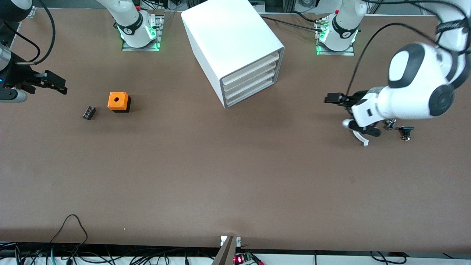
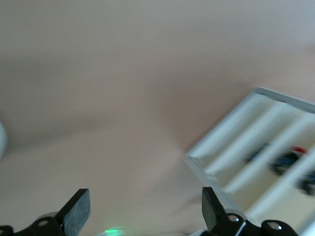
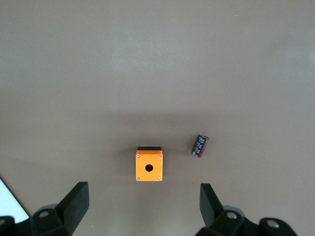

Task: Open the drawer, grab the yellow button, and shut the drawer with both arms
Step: 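Grasp the drawer handle with the left gripper and pull the drawer open, then release the drawer with the left gripper while the right gripper reaches the drawer, then lower the right gripper into the drawer and grasp the orange button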

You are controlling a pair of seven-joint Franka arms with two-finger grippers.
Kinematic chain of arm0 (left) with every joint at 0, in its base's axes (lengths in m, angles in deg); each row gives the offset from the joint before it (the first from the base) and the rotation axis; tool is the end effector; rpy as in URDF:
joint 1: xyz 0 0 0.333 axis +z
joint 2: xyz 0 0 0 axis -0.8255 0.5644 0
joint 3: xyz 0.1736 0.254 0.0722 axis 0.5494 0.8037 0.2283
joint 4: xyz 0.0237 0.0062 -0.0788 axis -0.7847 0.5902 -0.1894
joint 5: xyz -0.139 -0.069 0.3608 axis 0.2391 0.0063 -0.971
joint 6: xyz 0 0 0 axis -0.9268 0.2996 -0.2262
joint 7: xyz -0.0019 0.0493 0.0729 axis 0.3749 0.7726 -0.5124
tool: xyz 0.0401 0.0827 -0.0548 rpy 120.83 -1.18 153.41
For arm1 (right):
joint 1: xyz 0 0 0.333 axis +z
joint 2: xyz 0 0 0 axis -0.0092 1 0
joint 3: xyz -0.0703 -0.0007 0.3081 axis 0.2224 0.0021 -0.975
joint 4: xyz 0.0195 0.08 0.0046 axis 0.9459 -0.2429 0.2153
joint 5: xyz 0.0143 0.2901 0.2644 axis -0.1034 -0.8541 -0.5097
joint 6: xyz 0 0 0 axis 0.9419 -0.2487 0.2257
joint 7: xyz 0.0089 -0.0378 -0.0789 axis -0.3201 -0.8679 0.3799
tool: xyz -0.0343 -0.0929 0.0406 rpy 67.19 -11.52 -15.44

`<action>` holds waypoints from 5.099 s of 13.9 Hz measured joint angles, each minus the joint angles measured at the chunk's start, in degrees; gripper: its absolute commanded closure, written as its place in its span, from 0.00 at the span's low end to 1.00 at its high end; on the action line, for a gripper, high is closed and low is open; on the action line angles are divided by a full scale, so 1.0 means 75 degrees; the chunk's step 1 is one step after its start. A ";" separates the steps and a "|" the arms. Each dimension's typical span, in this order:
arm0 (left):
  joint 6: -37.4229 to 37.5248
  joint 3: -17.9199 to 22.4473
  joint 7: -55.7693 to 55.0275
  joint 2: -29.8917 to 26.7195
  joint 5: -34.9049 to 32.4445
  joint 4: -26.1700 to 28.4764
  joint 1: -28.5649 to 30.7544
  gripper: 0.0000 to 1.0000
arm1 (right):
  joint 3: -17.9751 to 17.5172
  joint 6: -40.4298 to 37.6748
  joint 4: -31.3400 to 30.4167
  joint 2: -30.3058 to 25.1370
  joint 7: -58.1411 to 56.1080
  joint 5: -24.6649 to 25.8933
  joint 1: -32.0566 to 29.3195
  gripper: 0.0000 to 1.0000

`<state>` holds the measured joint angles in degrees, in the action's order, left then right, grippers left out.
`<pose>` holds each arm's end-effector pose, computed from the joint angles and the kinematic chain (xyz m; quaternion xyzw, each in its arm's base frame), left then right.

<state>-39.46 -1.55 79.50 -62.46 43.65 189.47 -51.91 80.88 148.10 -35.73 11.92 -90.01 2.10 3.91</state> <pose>0.5596 -0.1257 0.3862 0.9458 -0.0697 -0.2196 0.2290 0.5503 -0.0151 0.5764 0.9993 0.0078 -0.0269 0.0231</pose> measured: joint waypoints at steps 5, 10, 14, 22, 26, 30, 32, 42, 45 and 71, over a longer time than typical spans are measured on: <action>-0.0565 -0.0977 0.0601 0.0665 0.2951 0.1416 -0.0020 0.01 | -0.0039 -0.0001 -0.0003 0.0111 -0.0026 -0.0001 0.0140 0.00; -0.1115 -0.2030 0.0660 0.0710 0.3894 0.2131 -0.0058 0.01 | -0.0190 -0.0191 0.0004 0.0224 -0.0038 -0.0010 0.0227 0.00; -0.1237 -0.2344 0.0696 0.0709 0.4140 0.2538 -0.0059 0.07 | -0.0854 -0.0232 0.0016 0.0227 -0.0032 -0.0016 0.0250 0.00; -0.1394 -0.2625 0.1212 0.0565 0.4286 0.2745 0.0039 1.00 | -0.1414 0.0358 0.0016 0.0551 -0.0032 -0.0410 0.0307 0.00; -0.1493 -0.1749 0.1481 0.0409 0.4375 0.2525 0.0298 1.00 | -0.1454 0.0736 0.0017 0.0650 -0.0032 -0.0418 0.0535 0.00; -0.2169 -0.1273 0.1787 0.0389 0.4346 0.2028 0.0674 0.23 | -0.1476 0.1114 0.0016 0.0981 -0.0032 -0.0424 0.1060 0.00; -0.2592 -0.1262 0.1762 0.0383 0.4345 0.1985 0.0667 0.00 | -0.1484 0.1224 0.0016 0.1101 -0.0032 -0.0424 0.1288 0.00; -0.3439 -0.0727 0.1644 -0.0565 0.0962 0.0978 0.1292 0.00 | -0.1528 0.1411 0.0291 0.1288 -0.0099 -0.0425 0.3013 0.00; -0.3253 -0.0592 0.1611 -0.1364 -0.0847 0.0840 0.1373 0.00 | -0.1545 0.1692 0.0932 0.1975 -0.0416 -0.0427 0.3684 0.00; -0.0676 -0.0364 -0.0804 -0.2621 -0.3287 -0.0302 0.1379 0.00 | -0.3016 0.2287 0.4413 0.5727 -0.4865 -0.0269 0.4591 0.00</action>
<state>-44.53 -4.28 73.47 -82.11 19.00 187.20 -41.57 58.26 165.26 -2.63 54.87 -126.49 0.08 38.34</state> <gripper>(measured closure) 0.000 0.000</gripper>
